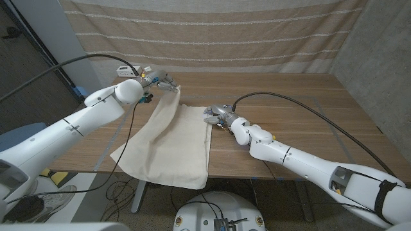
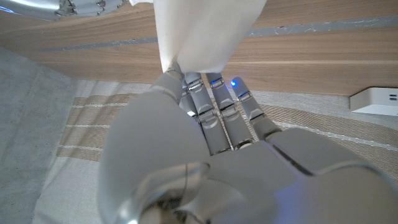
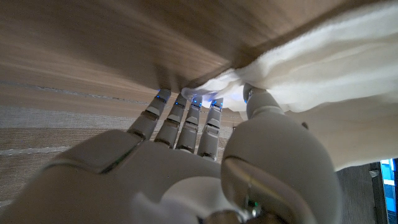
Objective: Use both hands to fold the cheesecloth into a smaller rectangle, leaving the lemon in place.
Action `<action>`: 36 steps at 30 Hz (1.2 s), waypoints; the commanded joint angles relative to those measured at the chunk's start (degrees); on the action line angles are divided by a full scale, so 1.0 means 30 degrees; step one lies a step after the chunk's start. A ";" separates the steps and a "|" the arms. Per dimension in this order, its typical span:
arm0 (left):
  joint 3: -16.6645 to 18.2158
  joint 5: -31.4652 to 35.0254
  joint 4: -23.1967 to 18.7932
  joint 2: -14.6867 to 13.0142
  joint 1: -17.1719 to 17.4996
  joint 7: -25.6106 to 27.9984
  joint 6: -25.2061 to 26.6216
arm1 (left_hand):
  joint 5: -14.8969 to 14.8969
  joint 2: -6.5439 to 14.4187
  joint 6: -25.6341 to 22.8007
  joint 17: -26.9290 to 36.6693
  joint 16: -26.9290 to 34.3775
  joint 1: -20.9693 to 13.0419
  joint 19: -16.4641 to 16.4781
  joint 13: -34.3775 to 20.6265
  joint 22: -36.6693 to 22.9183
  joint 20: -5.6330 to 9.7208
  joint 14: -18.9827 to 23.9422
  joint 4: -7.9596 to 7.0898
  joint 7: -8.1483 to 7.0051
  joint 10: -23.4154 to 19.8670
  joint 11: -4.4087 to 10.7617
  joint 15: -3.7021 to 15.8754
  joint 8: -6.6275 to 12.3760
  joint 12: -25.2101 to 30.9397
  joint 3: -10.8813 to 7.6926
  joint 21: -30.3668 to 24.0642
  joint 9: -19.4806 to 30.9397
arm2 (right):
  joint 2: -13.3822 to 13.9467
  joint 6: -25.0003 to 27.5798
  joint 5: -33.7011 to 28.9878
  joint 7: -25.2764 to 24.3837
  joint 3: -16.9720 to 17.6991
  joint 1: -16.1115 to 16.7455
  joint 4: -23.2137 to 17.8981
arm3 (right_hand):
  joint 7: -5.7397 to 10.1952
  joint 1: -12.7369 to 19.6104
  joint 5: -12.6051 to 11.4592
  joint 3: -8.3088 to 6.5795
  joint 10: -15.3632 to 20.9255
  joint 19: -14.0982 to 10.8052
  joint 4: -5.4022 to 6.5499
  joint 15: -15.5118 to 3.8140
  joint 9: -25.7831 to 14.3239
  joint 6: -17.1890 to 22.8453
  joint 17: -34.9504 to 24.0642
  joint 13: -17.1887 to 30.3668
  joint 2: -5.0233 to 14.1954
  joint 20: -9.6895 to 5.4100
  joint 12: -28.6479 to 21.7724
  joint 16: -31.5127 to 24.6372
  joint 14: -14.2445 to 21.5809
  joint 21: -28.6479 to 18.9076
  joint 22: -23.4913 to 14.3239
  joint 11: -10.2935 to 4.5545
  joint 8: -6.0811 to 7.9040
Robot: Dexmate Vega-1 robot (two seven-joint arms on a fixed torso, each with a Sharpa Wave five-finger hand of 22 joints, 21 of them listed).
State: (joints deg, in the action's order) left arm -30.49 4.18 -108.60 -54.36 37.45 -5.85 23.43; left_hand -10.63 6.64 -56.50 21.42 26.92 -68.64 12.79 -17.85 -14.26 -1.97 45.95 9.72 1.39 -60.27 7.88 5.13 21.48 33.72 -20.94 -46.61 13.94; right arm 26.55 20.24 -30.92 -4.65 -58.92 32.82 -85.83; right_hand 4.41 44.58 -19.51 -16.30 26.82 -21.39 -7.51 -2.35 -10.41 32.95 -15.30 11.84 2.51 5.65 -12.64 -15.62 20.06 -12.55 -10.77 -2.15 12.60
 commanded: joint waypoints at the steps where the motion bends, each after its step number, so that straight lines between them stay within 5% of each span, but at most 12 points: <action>1: -0.0869 0.0220 0.0064 0.0855 -0.0944 -0.0540 -0.0789 | -0.0145 0.0662 -0.0400 0.0093 -0.0076 -0.0817 -0.0031 -0.3072 -0.0050 -0.0033 0.0220 -0.0036 0.0400 -0.0233 0.0291 0.2705 0.0013 0.0224 0.0028 -0.0162 0.0412 | 0.0204 -0.0189 -0.0012 -0.0151 0.0207 0.0348 -0.0206 | 0.0034 -0.0065 -0.0118 0.0053 -0.0006 -0.0063 0.0052 -0.0972 -0.0038 0.0159 -0.0029 0.0047 0.0020 0.0155 0.0024 0.0049 0.0096 -0.0103 -0.0045 0.0172 -0.0107; 33: -0.5169 0.3441 0.2911 0.4178 -0.3296 -0.2626 -0.0779 | -0.0167 0.0661 -0.0177 -0.0228 -0.0768 -0.0453 -0.0447 -0.3560 -0.0116 -0.0144 0.0104 -0.0329 0.0227 0.0098 0.0379 0.2498 -0.0216 0.0391 -0.0024 -0.0692 0.0310 | 0.0897 -0.0424 -0.0073 -0.0423 0.0897 0.1174 -0.1201 | 0.0026 -0.0103 -0.0177 0.0077 0.0004 -0.0032 0.0061 -0.0931 -0.0043 0.0182 -0.0032 0.0048 -0.0002 0.0185 0.0086 0.0142 0.0127 -0.0087 -0.0043 0.0222 -0.0241; 36: -0.5474 0.3531 0.3032 0.4232 -0.3559 -0.3361 -0.0717 | -0.0125 0.0588 0.1391 -0.0799 -0.1702 0.0334 -0.1023 -0.2789 -0.0112 -0.0400 -0.0667 -0.0682 -0.0149 0.1632 0.0032 0.2019 -0.1011 -0.0821 -0.0082 -0.0958 0.0129 | 0.0972 -0.0440 -0.0099 -0.0494 0.0991 0.1234 -0.1338 | 0.0032 -0.0120 -0.0182 0.0083 -0.0015 -0.0034 0.0070 -0.0936 -0.0043 0.0145 -0.0036 0.0048 -0.0002 0.0180 0.0099 0.0157 0.0113 -0.0087 -0.0043 0.0268 -0.0268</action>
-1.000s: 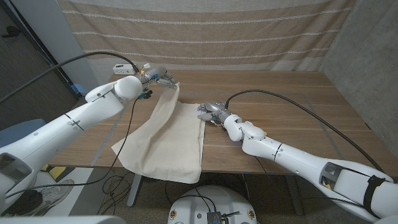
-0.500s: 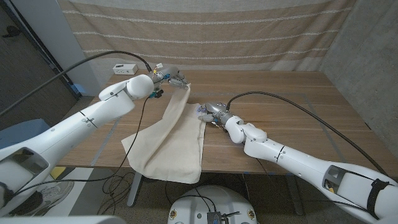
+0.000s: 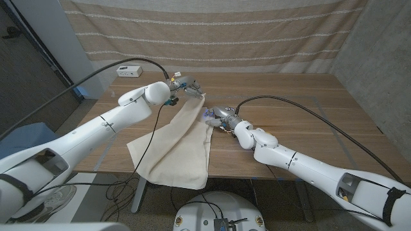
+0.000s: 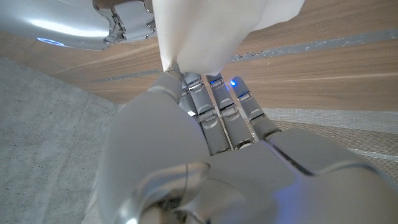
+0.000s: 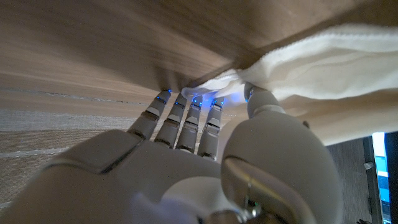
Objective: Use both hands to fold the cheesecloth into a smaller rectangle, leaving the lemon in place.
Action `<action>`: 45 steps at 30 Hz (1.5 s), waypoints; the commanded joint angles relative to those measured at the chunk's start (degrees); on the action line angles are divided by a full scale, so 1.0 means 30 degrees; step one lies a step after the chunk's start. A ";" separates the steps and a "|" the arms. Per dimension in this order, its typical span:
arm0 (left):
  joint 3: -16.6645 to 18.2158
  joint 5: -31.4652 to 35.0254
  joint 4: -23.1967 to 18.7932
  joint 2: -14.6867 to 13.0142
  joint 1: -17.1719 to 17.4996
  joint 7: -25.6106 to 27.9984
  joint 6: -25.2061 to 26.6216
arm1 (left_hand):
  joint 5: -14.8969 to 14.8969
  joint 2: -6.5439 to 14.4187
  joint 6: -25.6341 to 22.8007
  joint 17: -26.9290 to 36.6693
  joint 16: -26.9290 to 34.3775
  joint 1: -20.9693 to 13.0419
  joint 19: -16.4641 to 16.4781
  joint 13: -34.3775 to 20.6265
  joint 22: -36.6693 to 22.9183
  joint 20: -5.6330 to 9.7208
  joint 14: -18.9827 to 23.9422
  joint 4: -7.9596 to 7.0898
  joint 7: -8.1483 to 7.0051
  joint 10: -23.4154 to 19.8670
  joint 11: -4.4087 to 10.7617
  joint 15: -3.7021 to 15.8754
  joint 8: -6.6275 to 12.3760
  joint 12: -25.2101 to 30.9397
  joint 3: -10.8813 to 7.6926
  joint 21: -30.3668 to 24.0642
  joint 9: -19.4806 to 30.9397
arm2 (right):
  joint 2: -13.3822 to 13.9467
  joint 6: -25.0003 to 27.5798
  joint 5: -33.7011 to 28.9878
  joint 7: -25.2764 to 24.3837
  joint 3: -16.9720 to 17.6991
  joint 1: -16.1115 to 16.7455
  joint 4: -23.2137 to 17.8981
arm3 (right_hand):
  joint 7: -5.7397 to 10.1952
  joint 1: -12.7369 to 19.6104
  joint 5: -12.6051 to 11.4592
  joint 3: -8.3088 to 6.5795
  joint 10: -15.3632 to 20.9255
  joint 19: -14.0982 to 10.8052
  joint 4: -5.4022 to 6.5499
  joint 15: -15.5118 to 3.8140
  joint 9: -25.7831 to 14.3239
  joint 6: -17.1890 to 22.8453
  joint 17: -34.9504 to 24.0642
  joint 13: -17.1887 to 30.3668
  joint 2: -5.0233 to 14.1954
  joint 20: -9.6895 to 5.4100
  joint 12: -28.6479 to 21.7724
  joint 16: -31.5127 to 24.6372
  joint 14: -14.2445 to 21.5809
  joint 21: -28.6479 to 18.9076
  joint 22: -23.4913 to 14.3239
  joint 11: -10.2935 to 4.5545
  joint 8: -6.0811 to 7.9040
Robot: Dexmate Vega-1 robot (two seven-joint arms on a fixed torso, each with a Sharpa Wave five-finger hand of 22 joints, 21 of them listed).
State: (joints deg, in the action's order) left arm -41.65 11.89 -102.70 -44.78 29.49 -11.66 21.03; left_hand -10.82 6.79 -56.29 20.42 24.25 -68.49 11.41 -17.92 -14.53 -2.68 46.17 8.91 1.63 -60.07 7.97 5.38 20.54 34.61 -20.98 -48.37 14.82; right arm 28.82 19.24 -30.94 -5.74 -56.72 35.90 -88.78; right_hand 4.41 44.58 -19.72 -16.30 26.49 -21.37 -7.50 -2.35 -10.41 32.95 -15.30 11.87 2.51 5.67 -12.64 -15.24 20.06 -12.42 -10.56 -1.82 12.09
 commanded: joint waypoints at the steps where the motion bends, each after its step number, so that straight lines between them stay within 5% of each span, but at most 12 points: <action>1: -0.1851 0.0975 0.1097 0.1016 -0.1011 -0.1722 0.0058 | -0.0010 0.0477 0.1882 -0.0677 -0.1128 0.0870 -0.0800 -0.2402 -0.0003 -0.0175 -0.1148 -0.0677 -0.0320 0.2089 -0.0286 0.1610 -0.1001 -0.1690 0.0053 -0.0475 -0.0272 | 0.0240 -0.0060 -0.0143 -0.0160 0.0279 0.0222 -0.0419 | 0.0029 -0.0122 -0.0113 0.0082 0.0103 -0.0049 0.0073 -0.0940 -0.0042 0.0143 -0.0040 0.0038 0.0004 0.0190 0.0098 0.0034 0.0116 -0.0135 -0.0113 0.0194 -0.0101; 3: -0.1966 0.0706 0.1229 0.0968 -0.1268 -0.2598 -0.0082 | 0.0071 0.0225 0.3066 -0.1145 -0.1817 0.1719 -0.1596 -0.1761 0.0073 -0.0386 -0.2111 -0.0915 -0.0498 0.3642 -0.1058 0.1186 -0.1653 -0.2940 0.0262 -0.0483 -0.0528 | 0.0333 0.0012 -0.0164 -0.0223 0.0405 0.0285 -0.0622 | 0.0033 -0.0132 -0.0116 0.0084 0.0093 -0.0043 0.0079 -0.0929 -0.0043 0.0136 -0.0043 0.0039 0.0007 0.0188 0.0105 0.0037 0.0120 -0.0132 -0.0113 0.0182 -0.0110; 9: -0.1593 -0.0532 0.1553 0.0886 -0.1326 -0.3685 -0.0828 | 0.0207 -0.0396 0.6631 -0.2258 -0.3389 0.4095 -0.3360 -0.0286 0.0460 -0.0929 -0.4527 -0.1535 -0.0832 0.6583 -0.1890 -0.0174 -0.3294 -0.5498 0.1029 -0.0299 -0.1100 | 0.0440 0.0039 -0.0202 -0.0319 0.0646 0.0304 -0.0868 | 0.0044 -0.0147 -0.0125 0.0092 0.0023 -0.0072 0.0083 -0.0825 -0.0044 0.0006 -0.0043 0.0040 -0.0001 0.0155 0.0143 0.0092 0.0038 -0.0143 -0.0113 0.0117 -0.0182; 18: -0.0270 -0.1685 0.0598 0.0129 -0.0163 -0.2594 -0.1785 | 0.0294 -0.0737 1.0153 -0.2749 -0.4326 0.6364 -0.4853 0.0696 0.0983 -0.1617 -0.7136 -0.2139 -0.1034 0.9902 -0.2385 -0.1358 -0.3582 -0.7505 0.1847 0.0364 -0.1299 | 0.0769 0.0221 -0.0292 -0.0809 0.1238 0.0563 -0.1667 | 0.0039 -0.0210 -0.0148 0.0110 -0.0404 -0.0006 0.0110 -0.0800 -0.0049 -0.0340 -0.0050 0.0043 -0.0003 0.0178 0.0321 0.0238 -0.0225 -0.0115 -0.0113 0.0258 -0.0335; 25: 0.0451 -0.1723 -0.0369 -0.0469 0.0718 -0.1507 -0.1535 | 0.0284 -0.0684 1.0208 -0.2761 -0.4290 0.6482 -0.4937 0.0749 0.1007 -0.1633 -0.7162 -0.2172 -0.1054 0.9916 -0.2371 -0.1328 -0.3503 -0.7507 0.1851 0.0412 -0.1303 | 0.1200 0.0458 -0.0403 -0.1725 0.2044 0.1110 -0.2778 | 0.0089 -0.0202 -0.0142 -0.0131 -0.1602 0.0195 0.0215 -0.0643 -0.0067 -0.1258 -0.0133 0.0046 0.0530 0.0239 0.0678 0.0403 -0.0594 -0.0049 -0.0118 0.0323 -0.0560; 33: 0.0907 -0.0852 -0.1901 -0.1344 0.1762 -0.0222 -0.0500 | 0.0260 -0.0587 1.0169 -0.2793 -0.4220 0.6533 -0.4831 0.0820 0.1032 -0.1570 -0.7084 -0.2151 -0.0994 0.9814 -0.2392 -0.1287 -0.3395 -0.7464 0.1799 0.0397 -0.1309 | 0.1715 0.1261 -0.0605 -0.2379 0.2869 0.1922 -0.4086 | 0.0099 -0.0148 -0.0091 -0.0240 -0.1644 0.0202 0.0205 -0.0648 -0.0072 -0.1368 -0.0149 0.0045 0.0703 0.0217 0.0628 0.0435 -0.0652 -0.0052 -0.0117 0.0411 -0.0543; 36: 0.1088 0.0218 -0.3252 -0.1958 0.2430 0.0597 0.0735 | 0.0250 -0.0567 1.0198 -0.2819 -0.4123 0.6515 -0.4634 0.0863 0.1041 -0.1483 -0.6872 -0.2092 -0.1015 0.9833 -0.2384 -0.1097 -0.3363 -0.7469 0.1761 0.0335 -0.1314 | 0.1804 0.1475 -0.0654 -0.2474 0.2995 0.2158 -0.4351 | 0.0110 -0.0109 -0.0075 -0.0299 -0.1573 0.0196 0.0196 -0.0677 -0.0073 -0.1332 -0.0155 0.0045 0.0794 0.0216 0.0581 0.0427 -0.0630 -0.0055 -0.0116 0.0361 -0.0509; 45: 0.0807 0.3512 -0.7263 -0.3489 0.3770 0.0783 0.6719 | 0.0164 -0.0681 0.9570 -0.2500 -0.3253 0.7024 -0.1740 0.0852 0.0962 -0.1142 -0.5256 -0.1925 -0.0868 0.8763 -0.2133 -0.0390 -0.2945 -0.6922 0.1931 -0.0817 -0.1269 | 0.1978 0.1402 -0.0488 -0.2540 0.3204 0.2588 -0.4808 | 0.0121 -0.0002 -0.0006 -0.0437 -0.1414 0.0162 0.0142 -0.0720 -0.0074 -0.1208 -0.0154 0.0042 0.0953 0.0216 0.0479 0.0425 -0.0571 -0.0073 -0.0113 0.0376 -0.0420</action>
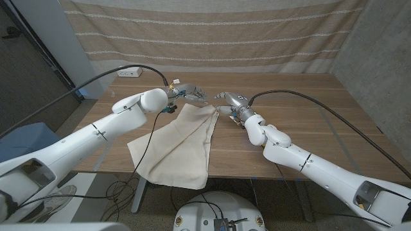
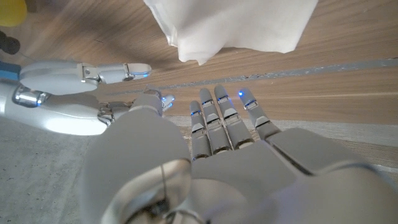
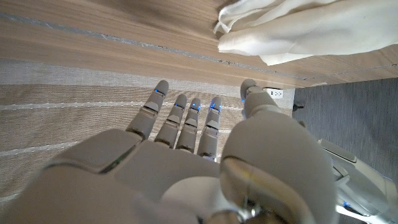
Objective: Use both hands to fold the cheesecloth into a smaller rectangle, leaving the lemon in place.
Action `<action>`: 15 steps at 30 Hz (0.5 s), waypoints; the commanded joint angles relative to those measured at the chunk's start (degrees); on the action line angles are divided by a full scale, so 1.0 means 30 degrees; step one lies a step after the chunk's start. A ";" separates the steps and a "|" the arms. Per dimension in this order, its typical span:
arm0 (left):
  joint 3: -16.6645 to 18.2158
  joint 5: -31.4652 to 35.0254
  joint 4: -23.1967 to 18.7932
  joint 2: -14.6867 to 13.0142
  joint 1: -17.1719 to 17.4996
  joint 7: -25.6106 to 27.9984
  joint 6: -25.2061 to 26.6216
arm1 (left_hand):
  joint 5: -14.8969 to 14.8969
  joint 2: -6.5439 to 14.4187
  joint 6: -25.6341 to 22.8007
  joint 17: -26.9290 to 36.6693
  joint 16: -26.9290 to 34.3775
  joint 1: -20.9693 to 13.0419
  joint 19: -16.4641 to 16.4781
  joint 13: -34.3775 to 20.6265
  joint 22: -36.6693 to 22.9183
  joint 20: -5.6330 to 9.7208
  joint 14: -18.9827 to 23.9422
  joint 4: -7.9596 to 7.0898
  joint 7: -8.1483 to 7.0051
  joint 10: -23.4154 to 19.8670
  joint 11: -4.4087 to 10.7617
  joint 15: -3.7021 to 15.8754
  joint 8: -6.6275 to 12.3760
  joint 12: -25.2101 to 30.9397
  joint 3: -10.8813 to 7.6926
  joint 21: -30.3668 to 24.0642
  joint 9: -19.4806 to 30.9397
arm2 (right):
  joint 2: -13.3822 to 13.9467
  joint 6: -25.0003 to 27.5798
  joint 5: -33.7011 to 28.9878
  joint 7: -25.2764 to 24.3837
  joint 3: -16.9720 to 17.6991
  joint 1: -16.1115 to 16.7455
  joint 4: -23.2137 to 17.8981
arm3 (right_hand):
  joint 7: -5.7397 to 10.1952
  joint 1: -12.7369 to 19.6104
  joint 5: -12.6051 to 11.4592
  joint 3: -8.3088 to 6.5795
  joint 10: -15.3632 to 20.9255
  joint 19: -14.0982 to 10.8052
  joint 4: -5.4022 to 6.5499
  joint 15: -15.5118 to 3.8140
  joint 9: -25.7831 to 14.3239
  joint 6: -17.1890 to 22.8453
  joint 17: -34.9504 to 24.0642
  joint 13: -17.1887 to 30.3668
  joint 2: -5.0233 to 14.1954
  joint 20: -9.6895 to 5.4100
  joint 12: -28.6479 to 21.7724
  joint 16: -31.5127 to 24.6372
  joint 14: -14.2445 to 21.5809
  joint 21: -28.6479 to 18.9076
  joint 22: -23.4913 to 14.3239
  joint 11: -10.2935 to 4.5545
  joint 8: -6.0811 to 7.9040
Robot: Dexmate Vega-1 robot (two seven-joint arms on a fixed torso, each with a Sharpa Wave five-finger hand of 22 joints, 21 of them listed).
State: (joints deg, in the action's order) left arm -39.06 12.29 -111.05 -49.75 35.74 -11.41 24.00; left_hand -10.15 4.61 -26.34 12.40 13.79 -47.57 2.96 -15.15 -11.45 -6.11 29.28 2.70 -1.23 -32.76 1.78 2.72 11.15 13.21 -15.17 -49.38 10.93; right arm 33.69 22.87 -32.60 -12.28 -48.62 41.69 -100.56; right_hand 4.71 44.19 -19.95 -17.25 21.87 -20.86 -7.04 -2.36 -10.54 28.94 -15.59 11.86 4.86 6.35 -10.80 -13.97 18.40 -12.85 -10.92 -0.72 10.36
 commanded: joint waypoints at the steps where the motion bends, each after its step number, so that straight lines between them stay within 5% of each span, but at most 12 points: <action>1: -0.0184 0.3677 -0.4824 -0.1972 0.1687 0.0435 0.6376 | -0.0063 0.0049 -0.0417 0.0186 0.0236 0.0065 0.1210 -0.0080 -0.0064 0.0030 0.0374 0.0148 0.0097 -0.0352 -0.0066 0.0489 0.0184 0.0224 -0.0007 -0.0535 0.0030 | 0.0373 0.0162 0.0059 -0.0367 0.0509 0.0697 -0.0946 | 0.0011 0.0130 0.0077 -0.0125 0.0137 -0.0006 -0.0018 -0.0699 -0.0029 0.0138 -0.0056 0.0046 0.0171 -0.0001 -0.0142 -0.0006 0.0000 0.0071 0.0006 0.0013 0.0161; 15: -0.3218 0.7374 -0.7110 -0.3736 0.0003 -0.4379 1.2573 | -0.0120 0.0173 -0.0659 0.0302 0.0116 0.0167 0.1451 -0.0192 -0.0026 -0.0067 -0.0031 0.0331 0.0510 -0.0046 -0.0221 0.0191 0.0287 0.0214 -0.0103 -0.0691 0.0083 | 0.0481 -0.0523 0.0127 -0.0298 0.0533 0.1001 -0.1121 | -0.0022 0.0127 0.0204 -0.0253 0.0312 -0.0091 0.0007 -0.0717 -0.0027 0.0288 -0.0078 0.0040 0.0381 -0.0032 -0.0230 -0.0047 0.0137 0.0035 0.0009 -0.0025 0.0238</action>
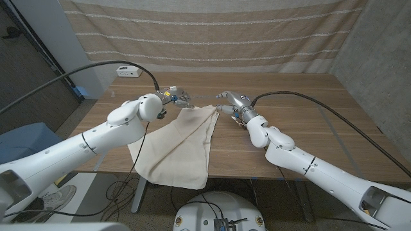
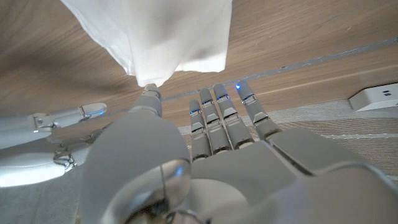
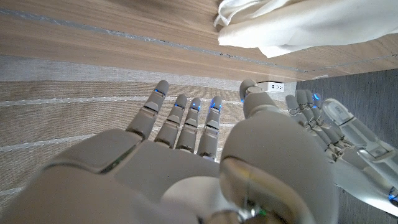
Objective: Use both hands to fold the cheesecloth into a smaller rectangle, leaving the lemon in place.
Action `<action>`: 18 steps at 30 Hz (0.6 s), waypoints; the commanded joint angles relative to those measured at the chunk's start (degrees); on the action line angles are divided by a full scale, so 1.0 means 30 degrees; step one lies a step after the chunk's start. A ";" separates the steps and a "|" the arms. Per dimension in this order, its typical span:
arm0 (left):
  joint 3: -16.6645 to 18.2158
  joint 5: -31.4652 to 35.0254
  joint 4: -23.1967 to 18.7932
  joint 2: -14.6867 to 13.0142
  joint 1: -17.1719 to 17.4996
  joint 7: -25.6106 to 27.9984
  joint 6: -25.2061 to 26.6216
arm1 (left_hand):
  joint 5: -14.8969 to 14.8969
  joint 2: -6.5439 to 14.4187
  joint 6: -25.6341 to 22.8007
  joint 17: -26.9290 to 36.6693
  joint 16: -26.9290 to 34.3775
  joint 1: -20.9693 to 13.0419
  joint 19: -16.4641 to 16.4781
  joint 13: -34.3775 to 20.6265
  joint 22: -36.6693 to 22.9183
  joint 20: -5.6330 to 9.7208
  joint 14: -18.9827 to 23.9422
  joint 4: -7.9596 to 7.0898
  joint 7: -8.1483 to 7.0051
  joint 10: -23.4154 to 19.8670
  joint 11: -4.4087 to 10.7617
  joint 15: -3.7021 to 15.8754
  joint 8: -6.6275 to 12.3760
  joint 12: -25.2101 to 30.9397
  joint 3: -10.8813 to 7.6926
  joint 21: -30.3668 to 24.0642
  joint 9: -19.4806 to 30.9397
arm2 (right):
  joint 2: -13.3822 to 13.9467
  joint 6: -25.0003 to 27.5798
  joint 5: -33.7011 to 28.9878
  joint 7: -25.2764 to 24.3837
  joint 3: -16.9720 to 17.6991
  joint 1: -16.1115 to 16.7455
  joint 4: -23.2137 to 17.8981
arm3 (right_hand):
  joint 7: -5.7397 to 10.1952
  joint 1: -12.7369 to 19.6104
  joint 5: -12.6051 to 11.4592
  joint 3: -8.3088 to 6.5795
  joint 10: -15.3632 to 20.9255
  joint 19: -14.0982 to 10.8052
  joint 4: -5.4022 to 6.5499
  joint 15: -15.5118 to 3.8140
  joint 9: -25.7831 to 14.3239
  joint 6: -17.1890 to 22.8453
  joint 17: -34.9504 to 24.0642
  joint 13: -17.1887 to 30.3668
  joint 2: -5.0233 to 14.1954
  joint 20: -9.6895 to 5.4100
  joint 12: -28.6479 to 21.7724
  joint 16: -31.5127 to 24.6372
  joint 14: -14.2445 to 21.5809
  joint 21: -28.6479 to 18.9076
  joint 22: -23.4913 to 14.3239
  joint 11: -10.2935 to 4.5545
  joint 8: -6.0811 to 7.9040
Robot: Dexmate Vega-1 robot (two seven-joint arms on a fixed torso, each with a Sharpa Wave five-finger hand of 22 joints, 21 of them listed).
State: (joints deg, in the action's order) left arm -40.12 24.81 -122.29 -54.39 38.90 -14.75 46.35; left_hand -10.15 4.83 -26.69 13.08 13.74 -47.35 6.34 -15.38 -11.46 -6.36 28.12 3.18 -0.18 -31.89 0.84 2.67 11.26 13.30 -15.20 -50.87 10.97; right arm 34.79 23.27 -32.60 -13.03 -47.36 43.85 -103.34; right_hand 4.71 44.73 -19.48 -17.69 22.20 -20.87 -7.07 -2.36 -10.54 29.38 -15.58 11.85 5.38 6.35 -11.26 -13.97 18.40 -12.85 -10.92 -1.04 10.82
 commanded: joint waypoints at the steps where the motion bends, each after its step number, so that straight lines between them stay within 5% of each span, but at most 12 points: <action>1: -0.3106 0.3469 -0.3446 -0.2291 -0.1175 -0.3570 0.5424 | -0.0114 0.0054 -0.0657 0.0065 0.0149 0.0085 0.0455 -0.0124 -0.0021 0.0076 0.0421 0.0214 0.0152 -0.0442 0.0113 0.0224 0.0286 0.0234 -0.0091 -0.0248 0.0073 | 0.0092 -0.0726 0.0107 -0.0085 0.0102 0.0273 -0.0154 | -0.0020 -0.0052 0.0052 -0.0113 0.0209 -0.0090 0.0017 -0.0719 -0.0028 0.0164 -0.0081 0.0040 0.0214 -0.0039 -0.0081 -0.0047 0.0140 0.0035 0.0011 0.0086 0.0094; 12: -0.6546 0.8858 -0.3896 -0.3046 -0.2547 -0.7822 0.8291 | -0.0144 -0.0058 -0.1326 -0.0007 0.0254 -0.0371 0.0826 -0.0226 -0.0002 0.0154 0.0889 0.0734 0.0120 -0.1096 0.0301 0.0428 0.0463 0.0539 -0.0301 -0.0440 0.0110 | -0.0019 -0.1302 -0.0100 0.0005 -0.0020 0.0187 -0.0085 | -0.0047 -0.0058 0.0163 -0.0187 0.0333 -0.0126 0.0011 -0.0739 -0.0025 0.0215 -0.0083 0.0035 0.0298 -0.0046 -0.0131 -0.0059 0.0222 0.0020 0.0014 0.0150 0.0112; 18: -0.6996 1.1733 -0.3715 -0.3044 -0.2207 -1.0028 0.8874 | -0.0191 -0.0089 -0.1255 -0.0020 0.0215 -0.0669 0.0738 -0.0266 0.0004 0.0087 0.0814 0.0988 0.0132 -0.1016 0.0355 0.0429 0.0409 0.0522 -0.0404 -0.0427 0.0125 | -0.0062 -0.1353 -0.0163 0.0167 -0.0064 0.0277 -0.0116 | -0.0068 -0.0046 0.0218 -0.0224 0.0405 -0.0136 -0.0012 -0.0745 -0.0024 0.0248 -0.0076 0.0032 0.0314 -0.0049 -0.0157 -0.0052 0.0247 0.0016 0.0015 0.0135 0.0123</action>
State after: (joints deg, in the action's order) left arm -55.12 45.47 -132.91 -62.19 33.28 -33.32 66.95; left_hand -10.40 4.51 -30.29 13.04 14.20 -48.61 8.30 -15.86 -11.46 -5.85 30.10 5.61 0.33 -34.68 1.75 2.76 12.15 14.63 -16.26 -51.73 11.08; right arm 34.82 20.11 -32.57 -13.25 -47.25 44.41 -103.60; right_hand 4.40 44.43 -19.04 -17.86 22.63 -20.87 -7.24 -2.36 -10.53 29.69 -15.58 11.85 5.68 6.35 -11.26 -13.97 18.85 -12.85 -10.93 -0.61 10.82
